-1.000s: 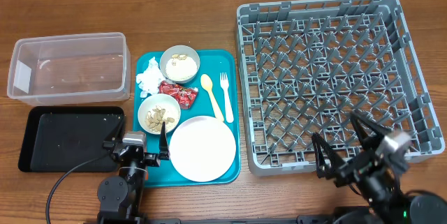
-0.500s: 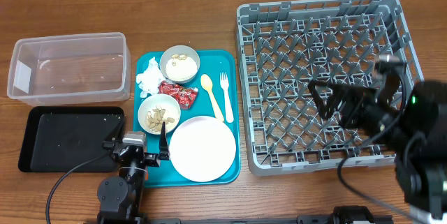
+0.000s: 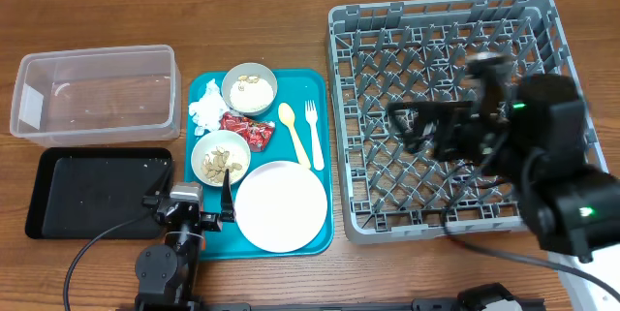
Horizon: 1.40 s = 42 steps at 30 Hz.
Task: Sort waste into correct bins and load items into the dishwasher rack
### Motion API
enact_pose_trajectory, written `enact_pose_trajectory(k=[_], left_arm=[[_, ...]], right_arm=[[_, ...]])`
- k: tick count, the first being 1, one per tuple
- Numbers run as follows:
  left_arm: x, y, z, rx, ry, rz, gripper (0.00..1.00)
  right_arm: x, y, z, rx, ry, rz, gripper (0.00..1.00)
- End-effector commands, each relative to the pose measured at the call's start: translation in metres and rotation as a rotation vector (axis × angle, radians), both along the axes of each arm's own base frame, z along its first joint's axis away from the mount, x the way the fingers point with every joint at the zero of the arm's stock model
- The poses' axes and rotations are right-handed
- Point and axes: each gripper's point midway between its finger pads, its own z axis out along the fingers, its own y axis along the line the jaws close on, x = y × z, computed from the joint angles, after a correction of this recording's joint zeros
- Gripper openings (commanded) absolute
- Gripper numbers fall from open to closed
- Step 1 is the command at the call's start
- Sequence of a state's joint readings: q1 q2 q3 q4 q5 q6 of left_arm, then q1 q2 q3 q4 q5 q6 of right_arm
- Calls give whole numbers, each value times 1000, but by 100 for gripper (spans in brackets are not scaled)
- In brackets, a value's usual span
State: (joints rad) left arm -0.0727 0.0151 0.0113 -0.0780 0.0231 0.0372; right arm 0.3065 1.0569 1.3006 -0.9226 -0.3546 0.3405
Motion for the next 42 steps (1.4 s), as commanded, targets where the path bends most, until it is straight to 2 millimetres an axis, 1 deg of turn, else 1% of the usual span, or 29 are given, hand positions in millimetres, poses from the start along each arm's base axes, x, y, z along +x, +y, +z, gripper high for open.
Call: enact_pose_trajectory(k=[1,6,7,10,11,14,15,17,19,22,25,27,28,31,34,37,39,42], left_arm=[[0,-1,0,19,-8,-8,100],[0,-1,0,19,-8,-8,100],[0,-1,0,19,-8,-8,100],[0,-1,0,19,-8,-8,100],[0,-1,0,19,-8,-8,100],[0,-1,0,19,-8,-8,100],[0,-1,0,19,-8,-8,100],[0,-1,0,19,-8,-8,100],[0,-1,0,19,-8,-8,100],[0,-1,0,19,-8,-8,100],[0,-1,0,19,-8,-8,100],[0,-1,0,19,-8,-8,100],[0,-1,0,19,-8,-8,100],[0,-1,0,19,-8,-8,100],[0,-1,0,19,-8,-8,100],[0,-1,0,18,-8,-8,100],[0,-1,0,19,-8,-8,100],[0,-1,0,19,-8,-8,100]], right_arm=[[8,11,-1,-112,-25,-48,100],[15,52,-23,-212,28,21,100],[18,62,-28,-237,43,37,100],[28,83,-35,-300,53,88,100],[34,96,-39,-325,54,122,97],[47,116,-49,-360,43,157,91],[54,117,-53,-378,35,136,89],[67,115,-66,-425,38,96,88],[69,119,-79,-434,70,102,86],[61,131,-101,-432,145,153,77],[52,143,-122,-443,214,168,65],[47,153,-137,-460,245,177,61],[45,157,-144,-466,261,176,60],[40,165,-169,-475,334,143,52],[45,165,-194,-498,387,76,52],[53,163,-214,-530,404,44,51],[58,162,-227,-543,419,37,48],[70,155,-246,-585,418,-2,45]])
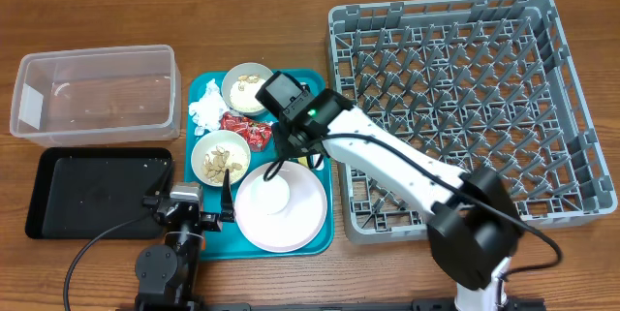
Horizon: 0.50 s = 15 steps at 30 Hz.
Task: Sort waste into correct bins and load items into the dishwasher rack
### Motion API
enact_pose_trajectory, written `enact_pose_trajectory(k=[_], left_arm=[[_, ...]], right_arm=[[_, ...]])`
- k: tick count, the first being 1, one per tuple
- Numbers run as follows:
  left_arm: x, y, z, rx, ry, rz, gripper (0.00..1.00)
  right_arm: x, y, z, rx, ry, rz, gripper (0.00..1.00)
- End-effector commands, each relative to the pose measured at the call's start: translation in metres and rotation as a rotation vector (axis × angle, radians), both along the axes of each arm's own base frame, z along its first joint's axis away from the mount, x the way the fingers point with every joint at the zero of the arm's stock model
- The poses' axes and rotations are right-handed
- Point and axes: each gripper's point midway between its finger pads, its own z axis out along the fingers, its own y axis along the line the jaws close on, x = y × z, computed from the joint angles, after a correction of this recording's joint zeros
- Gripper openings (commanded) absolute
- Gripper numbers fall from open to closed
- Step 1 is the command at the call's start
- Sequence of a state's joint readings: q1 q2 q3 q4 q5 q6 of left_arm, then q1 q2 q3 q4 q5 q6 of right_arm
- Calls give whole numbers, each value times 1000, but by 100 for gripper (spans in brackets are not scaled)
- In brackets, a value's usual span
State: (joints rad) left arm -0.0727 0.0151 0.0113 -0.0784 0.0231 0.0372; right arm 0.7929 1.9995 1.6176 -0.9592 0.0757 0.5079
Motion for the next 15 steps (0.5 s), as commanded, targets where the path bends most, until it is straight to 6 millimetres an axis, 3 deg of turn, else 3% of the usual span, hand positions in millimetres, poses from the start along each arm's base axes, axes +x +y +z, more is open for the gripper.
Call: enact_pose_trajectory(k=[1,6,15], left_arm=[[0,-1,0,19,-8,-8,100],[0,-1,0,19,-8,-8,100],[0,-1,0,19,-8,-8,100]], right_arm=[[22,-8,-9,-35,-40,-66,45],[36,-16,-33,-53,-26,-100,43],[53,-19,-47,-39,-40,-129,39]])
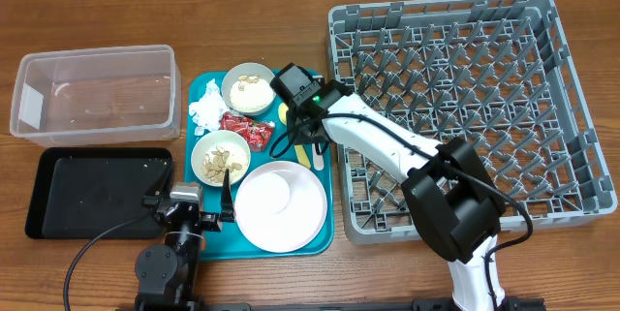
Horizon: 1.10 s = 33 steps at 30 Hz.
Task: Sort waste into correct bins and load items into the dishwasher rack
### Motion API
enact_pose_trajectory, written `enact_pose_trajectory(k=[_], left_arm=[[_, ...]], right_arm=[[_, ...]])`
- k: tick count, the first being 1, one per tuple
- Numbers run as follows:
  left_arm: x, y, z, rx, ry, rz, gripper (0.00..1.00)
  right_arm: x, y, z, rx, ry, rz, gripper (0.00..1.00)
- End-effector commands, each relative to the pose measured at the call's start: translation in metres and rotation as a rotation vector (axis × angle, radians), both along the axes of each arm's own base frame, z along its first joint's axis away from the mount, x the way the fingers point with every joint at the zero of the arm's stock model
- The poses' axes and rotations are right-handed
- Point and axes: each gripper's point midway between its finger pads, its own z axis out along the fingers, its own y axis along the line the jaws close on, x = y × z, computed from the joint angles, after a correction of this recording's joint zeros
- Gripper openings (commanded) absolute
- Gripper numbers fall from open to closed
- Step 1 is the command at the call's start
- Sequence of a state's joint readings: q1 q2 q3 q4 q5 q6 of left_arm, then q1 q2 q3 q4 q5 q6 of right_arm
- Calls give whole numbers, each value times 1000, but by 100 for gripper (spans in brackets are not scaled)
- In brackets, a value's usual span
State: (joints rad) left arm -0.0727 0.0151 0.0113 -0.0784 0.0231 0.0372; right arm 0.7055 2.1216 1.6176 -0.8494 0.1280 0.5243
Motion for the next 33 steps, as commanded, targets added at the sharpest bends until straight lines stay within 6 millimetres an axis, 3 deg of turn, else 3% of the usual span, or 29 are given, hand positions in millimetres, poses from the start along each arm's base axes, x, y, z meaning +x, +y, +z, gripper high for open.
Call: enact_pose_trajectory(k=[1,10,19,25,33], left_arm=[[0,-1,0,19,-8,-8,100],[0,-1,0,19,-8,-8,100],[0,-1,0,19,-8,-8,100],[0,-1,0,19,-8,-8,100],[0,-1,0,19,-8,-8,100]], right_arm=[[7,5,-5,-2,-14,-11,39],[9,-2,-35,-66,1,-21,38],[9,-4,-33,-72,2,-12,19],[16,1,-1,-56,-33,22,11],[19,3,74,-6,-103,40,9]])
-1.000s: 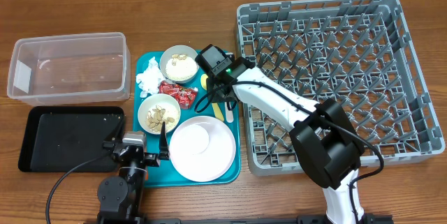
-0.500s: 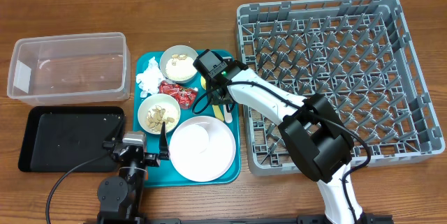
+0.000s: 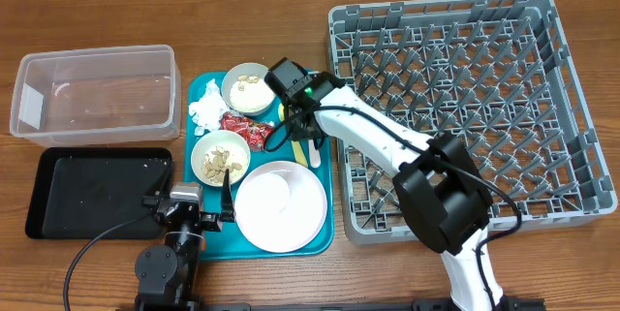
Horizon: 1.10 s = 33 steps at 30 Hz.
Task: Sort waste into correct bins and load items into the dishwasher rack
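On the teal tray (image 3: 325, 238) lie a white plate (image 3: 281, 206), two bowls with food scraps (image 3: 248, 88) (image 3: 220, 157), a crumpled white napkin (image 3: 205, 110), a red wrapper (image 3: 246, 129), a yellow spoon (image 3: 301, 153) and a yellow fork (image 3: 316, 159). My right gripper (image 3: 295, 129) reaches down over the upper ends of the spoon and fork; the wrist hides its fingers. My left gripper (image 3: 226, 195) rests shut at the tray's front left, beside the plate. The grey dishwasher rack (image 3: 446, 108) stands to the right with nothing in it.
A clear plastic bin (image 3: 97, 93) stands at the far left with a black tray bin (image 3: 97, 193) in front of it. The right arm's white links cross the rack's left edge and front corner.
My right gripper has shifted slightly left and back over the cutlery's upper ends. The spoon, fork and everything else on the tray lie where they were. The left arm is unmoved.
My right gripper was first over the rack, away from the tray. Then it was stretched across to the tray, above the plate's far edge near the red wrapper. After that it stood over the spoon and fork, where it remains. Nothing on the tray has moved.
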### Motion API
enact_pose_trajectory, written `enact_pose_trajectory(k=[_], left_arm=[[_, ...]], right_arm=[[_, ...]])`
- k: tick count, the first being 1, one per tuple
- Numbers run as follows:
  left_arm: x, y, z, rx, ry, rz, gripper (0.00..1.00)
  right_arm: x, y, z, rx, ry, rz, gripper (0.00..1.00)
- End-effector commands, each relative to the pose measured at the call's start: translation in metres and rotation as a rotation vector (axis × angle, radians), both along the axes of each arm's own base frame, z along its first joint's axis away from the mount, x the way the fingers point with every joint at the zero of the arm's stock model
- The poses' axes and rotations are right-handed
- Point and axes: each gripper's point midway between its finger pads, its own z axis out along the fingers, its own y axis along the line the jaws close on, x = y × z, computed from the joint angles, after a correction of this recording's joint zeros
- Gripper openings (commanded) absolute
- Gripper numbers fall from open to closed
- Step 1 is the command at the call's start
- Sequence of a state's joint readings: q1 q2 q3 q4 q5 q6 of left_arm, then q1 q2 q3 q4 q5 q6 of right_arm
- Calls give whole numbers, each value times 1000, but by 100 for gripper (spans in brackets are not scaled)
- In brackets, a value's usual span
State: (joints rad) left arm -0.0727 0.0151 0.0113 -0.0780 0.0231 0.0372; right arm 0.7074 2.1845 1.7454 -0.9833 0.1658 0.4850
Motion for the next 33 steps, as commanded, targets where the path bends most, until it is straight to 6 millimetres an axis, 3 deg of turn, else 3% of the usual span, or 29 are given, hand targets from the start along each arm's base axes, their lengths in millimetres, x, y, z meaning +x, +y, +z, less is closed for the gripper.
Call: enact_pose_trajectory(k=[1,2,6,9,11,19,26,30,33], left_arm=[[0,-1,0,19,-8,-8,100],[0,-1,0,19,-8,-8,100],[0,-1,0,19,-8,-8,100],[0,-1,0,19,-8,-8,100],[0,-1,0,19,-8,-8,100],[0,-1,0,19,-8,-8,100],[0,-1,0,19,-8,-8,100],[0,-1,0,19,-8,-8,100],[0,-1,0,19,-8,-8,100]], right_arm=[[15,7,81,87,-139,14,9],[15,4,102,106,-168,24,9],[15,-7,146,134,-244,49,9],[17,-24,169,137,-288,32,9],[20,-37,174,129,-292,7,9],[36,-84,149,52,-252,-9,11],[36,-89,108,37,-215,72,17],[33,-88,97,38,-203,91,30],[34,-87,104,42,-208,92,49]])
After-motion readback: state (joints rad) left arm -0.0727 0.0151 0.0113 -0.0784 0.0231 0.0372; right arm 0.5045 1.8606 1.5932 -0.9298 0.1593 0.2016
